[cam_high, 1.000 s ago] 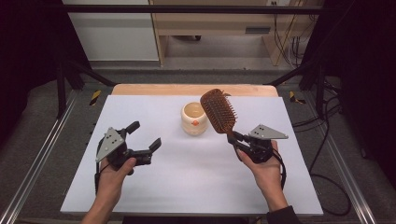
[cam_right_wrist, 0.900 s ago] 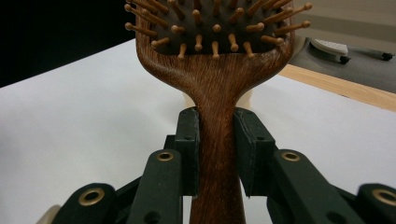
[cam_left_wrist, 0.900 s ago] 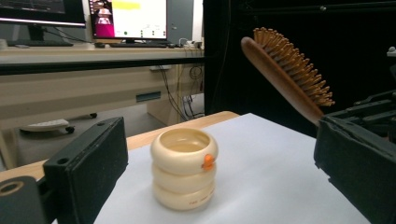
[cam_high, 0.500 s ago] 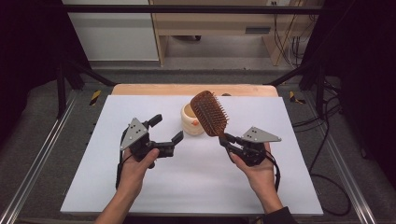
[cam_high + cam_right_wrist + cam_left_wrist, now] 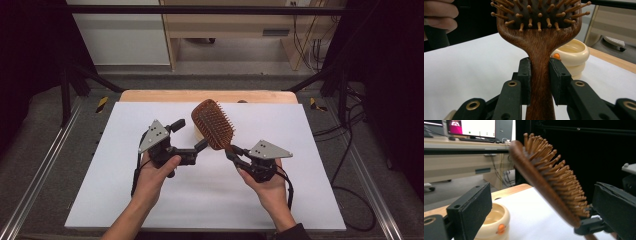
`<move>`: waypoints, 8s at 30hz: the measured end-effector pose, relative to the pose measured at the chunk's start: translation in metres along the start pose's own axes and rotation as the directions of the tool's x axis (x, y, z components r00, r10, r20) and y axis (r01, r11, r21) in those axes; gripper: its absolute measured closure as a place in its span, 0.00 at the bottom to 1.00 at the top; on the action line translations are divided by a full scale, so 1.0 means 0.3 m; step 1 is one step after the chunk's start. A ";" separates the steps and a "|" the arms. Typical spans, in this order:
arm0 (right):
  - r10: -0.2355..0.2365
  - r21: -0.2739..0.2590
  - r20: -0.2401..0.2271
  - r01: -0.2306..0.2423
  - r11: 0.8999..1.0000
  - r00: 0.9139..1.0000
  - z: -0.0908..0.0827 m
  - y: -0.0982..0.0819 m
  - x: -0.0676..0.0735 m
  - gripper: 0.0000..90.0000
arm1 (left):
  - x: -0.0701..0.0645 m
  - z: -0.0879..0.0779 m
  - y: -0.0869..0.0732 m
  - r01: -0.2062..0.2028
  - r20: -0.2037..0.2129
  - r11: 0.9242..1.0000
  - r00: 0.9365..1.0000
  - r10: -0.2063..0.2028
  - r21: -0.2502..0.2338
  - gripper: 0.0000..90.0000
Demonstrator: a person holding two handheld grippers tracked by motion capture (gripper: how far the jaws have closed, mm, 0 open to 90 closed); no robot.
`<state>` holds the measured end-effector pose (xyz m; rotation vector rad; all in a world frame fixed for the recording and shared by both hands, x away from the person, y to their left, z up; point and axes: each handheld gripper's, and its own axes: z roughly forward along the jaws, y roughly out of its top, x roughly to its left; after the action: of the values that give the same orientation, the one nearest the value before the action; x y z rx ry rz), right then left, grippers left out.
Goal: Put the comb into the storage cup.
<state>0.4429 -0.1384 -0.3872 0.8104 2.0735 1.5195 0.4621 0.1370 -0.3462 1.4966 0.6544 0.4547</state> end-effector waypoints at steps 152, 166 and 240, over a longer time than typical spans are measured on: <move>0.137 0.017 0.133 -0.140 0.990 0.982 -0.077 -0.199 -0.135 0.06 | 0.105 0.147 0.292 0.140 -0.076 0.989 0.987 -0.143 -0.047 0.56; 0.137 0.008 0.127 -0.140 0.990 0.982 -0.075 -0.200 -0.139 0.06 | 0.157 0.231 0.355 0.126 -0.121 0.985 0.983 -0.141 -0.118 0.56; 0.136 0.003 0.119 -0.137 0.991 0.984 -0.073 -0.203 -0.134 0.04 | 0.230 0.312 0.352 0.053 -0.276 0.993 0.958 -0.079 -0.103 0.56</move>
<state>0.4458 -0.1947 -0.4384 1.0404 1.9773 1.4916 0.5871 0.1154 -0.2536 1.3277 0.8901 0.6442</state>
